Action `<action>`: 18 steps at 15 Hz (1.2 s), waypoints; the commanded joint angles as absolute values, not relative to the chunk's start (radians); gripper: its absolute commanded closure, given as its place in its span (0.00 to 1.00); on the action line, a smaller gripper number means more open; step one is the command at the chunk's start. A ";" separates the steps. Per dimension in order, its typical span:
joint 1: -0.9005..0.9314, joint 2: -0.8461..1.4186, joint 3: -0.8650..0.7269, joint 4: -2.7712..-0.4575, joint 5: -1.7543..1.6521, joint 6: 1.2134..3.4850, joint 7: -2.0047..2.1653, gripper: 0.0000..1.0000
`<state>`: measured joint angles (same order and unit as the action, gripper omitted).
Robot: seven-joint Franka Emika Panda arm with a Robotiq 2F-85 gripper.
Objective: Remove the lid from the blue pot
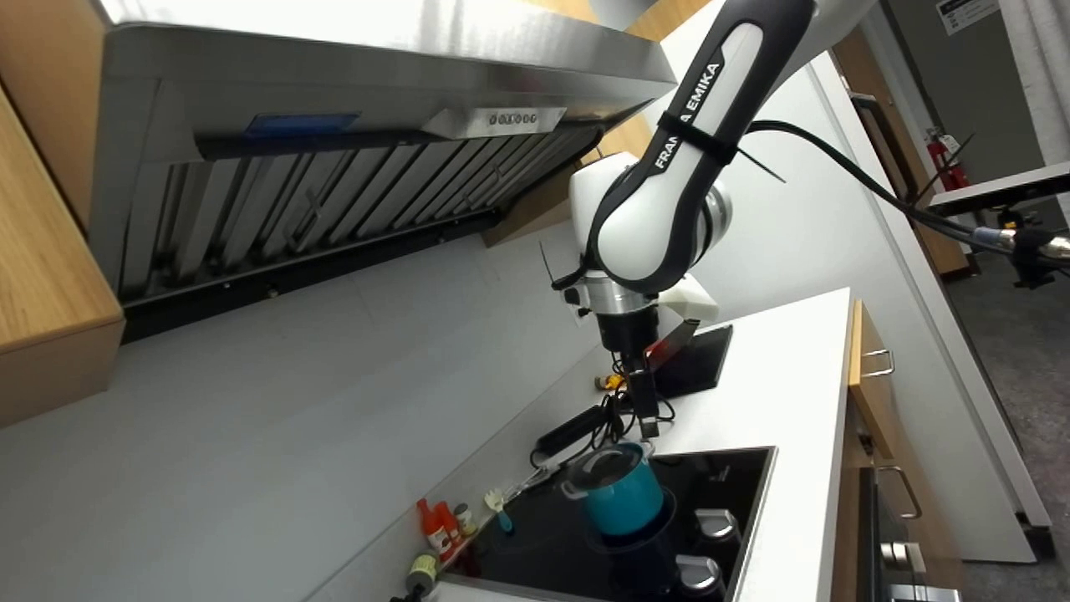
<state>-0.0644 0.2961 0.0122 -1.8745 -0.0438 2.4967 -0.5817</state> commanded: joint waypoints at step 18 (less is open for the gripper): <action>-0.122 0.532 0.100 -1.544 -0.015 2.361 -0.862 0.03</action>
<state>-0.1022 0.4882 0.0749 -1.6263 -0.0389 2.4128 -0.8118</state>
